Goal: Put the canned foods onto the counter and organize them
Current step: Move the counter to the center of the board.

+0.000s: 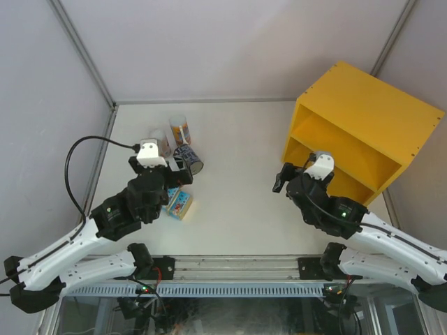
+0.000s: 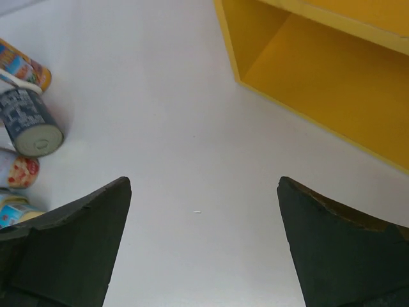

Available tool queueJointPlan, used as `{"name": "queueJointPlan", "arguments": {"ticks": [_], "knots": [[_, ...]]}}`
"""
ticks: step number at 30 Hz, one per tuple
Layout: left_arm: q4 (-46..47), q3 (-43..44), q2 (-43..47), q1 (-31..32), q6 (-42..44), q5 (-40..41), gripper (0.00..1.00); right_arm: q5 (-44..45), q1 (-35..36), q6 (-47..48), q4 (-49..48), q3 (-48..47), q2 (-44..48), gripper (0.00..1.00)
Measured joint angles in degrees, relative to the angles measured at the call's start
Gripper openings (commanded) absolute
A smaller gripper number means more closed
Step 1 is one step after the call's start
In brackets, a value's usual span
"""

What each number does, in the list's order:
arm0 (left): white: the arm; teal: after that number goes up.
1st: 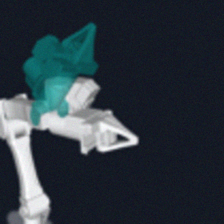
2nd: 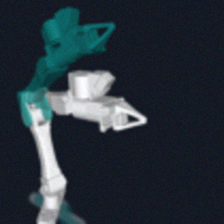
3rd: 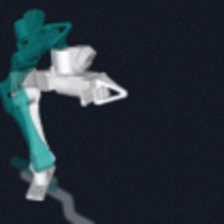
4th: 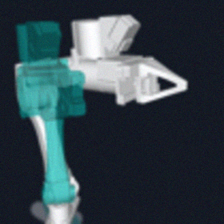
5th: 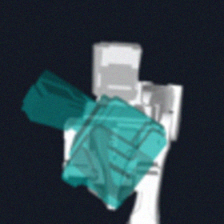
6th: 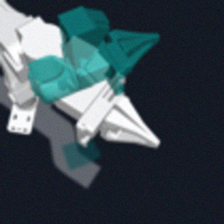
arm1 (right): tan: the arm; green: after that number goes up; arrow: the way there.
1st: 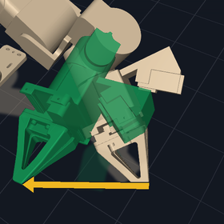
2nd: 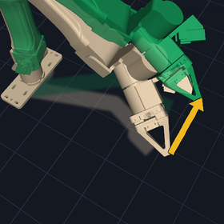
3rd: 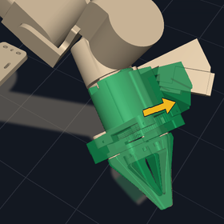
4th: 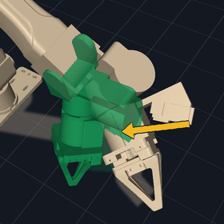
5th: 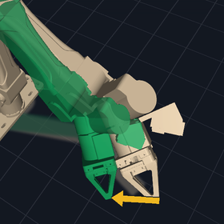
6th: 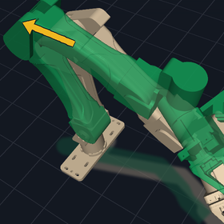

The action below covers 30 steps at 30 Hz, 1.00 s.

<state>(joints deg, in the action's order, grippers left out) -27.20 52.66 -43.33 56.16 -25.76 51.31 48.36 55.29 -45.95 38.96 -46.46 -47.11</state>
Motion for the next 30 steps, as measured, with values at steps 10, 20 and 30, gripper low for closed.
{"name": "queueJointPlan", "arguments": {"ticks": [10, 20, 30], "knots": [[7.15, 1.33, -0.28, 2.32, 3.37, -14.47, 0.98, 4.2, 1.66, 6.01, -8.35, -1.84, 9.25, 0.84], [7.78, 1.03, 1.68, 3.43, 3.5, -18.62, 0.96, 15.37, 2.73, 14.29, -17.49, -6.49, -7.34, 0.84], [7.26, -2.64, 6.71, 3.58, 4.15, -17.05, 0.96, 14.8, -7.43, 24.83, -33.2, -6.49, -18.97, 0.79]]}}
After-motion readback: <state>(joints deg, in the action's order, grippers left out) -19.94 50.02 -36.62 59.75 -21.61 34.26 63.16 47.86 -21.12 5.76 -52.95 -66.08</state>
